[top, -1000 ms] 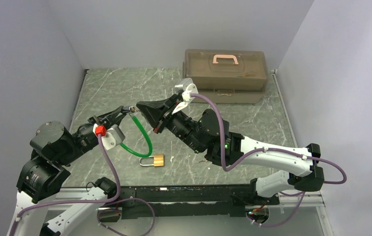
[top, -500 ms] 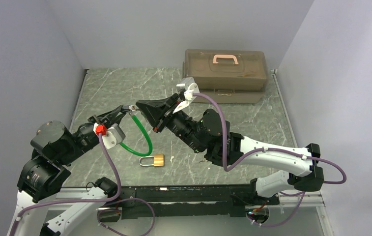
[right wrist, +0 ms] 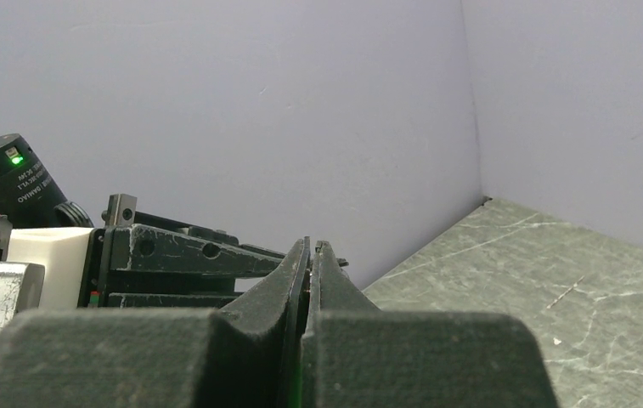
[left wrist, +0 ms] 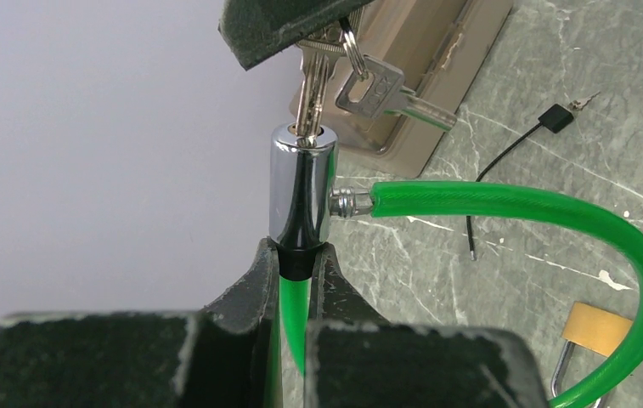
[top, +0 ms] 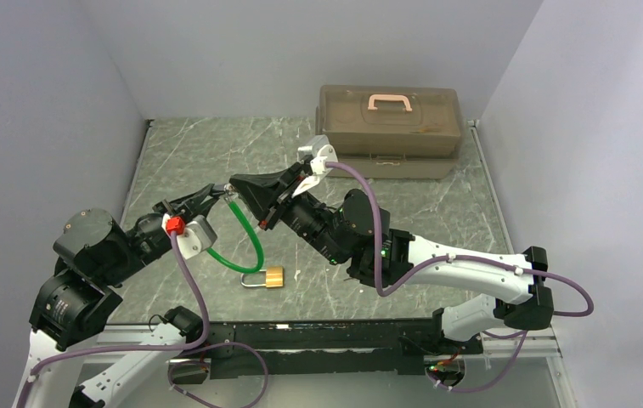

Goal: Unlock with the key
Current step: Unlock the lock.

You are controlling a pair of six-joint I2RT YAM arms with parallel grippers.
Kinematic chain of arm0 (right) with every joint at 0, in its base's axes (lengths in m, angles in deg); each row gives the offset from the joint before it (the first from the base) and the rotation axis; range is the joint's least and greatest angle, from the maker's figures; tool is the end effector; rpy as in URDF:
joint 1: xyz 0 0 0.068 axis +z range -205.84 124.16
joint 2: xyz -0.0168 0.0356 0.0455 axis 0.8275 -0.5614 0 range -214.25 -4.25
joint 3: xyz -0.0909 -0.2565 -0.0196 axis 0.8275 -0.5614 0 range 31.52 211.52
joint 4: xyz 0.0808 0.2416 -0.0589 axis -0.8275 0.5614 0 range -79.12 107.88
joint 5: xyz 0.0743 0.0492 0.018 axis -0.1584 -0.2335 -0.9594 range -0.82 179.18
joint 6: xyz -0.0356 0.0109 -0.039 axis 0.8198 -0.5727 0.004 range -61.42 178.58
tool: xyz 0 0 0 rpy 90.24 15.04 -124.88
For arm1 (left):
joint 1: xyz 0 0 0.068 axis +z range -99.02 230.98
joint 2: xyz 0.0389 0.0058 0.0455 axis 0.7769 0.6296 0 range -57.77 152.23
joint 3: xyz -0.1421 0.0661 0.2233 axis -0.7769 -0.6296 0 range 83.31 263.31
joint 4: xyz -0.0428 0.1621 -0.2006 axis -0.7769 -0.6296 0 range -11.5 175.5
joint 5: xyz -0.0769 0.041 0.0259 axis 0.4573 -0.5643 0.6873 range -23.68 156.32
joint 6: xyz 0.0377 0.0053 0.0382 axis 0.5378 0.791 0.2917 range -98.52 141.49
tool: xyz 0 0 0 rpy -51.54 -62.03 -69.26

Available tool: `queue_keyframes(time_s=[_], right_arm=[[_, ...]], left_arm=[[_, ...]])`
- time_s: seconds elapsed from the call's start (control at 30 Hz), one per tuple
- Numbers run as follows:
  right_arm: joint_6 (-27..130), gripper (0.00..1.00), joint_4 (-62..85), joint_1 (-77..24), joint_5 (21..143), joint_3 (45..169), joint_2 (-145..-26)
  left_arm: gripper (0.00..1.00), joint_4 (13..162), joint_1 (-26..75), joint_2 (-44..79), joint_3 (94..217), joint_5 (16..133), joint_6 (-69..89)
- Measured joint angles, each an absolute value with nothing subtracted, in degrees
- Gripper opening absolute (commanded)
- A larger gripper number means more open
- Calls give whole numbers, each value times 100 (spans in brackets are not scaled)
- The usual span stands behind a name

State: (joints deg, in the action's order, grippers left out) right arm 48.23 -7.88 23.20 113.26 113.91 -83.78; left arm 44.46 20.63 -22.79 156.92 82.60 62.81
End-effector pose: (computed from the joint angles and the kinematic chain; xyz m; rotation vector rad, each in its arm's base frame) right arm 0.0736 0.3043 0.4846 -0.3797 1.2481 1.1000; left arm 0.0516 -0.0418 0.4601 1.1125 1.1664 -0.0809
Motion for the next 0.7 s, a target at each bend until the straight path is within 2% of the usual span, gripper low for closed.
queue_keyframes(time_s=[0.7], right_arm=[[4733,0,-847,2320,11586,11391,-8378]], left_arm=[[0,4426,2092,-2384,15694,8321,6281]])
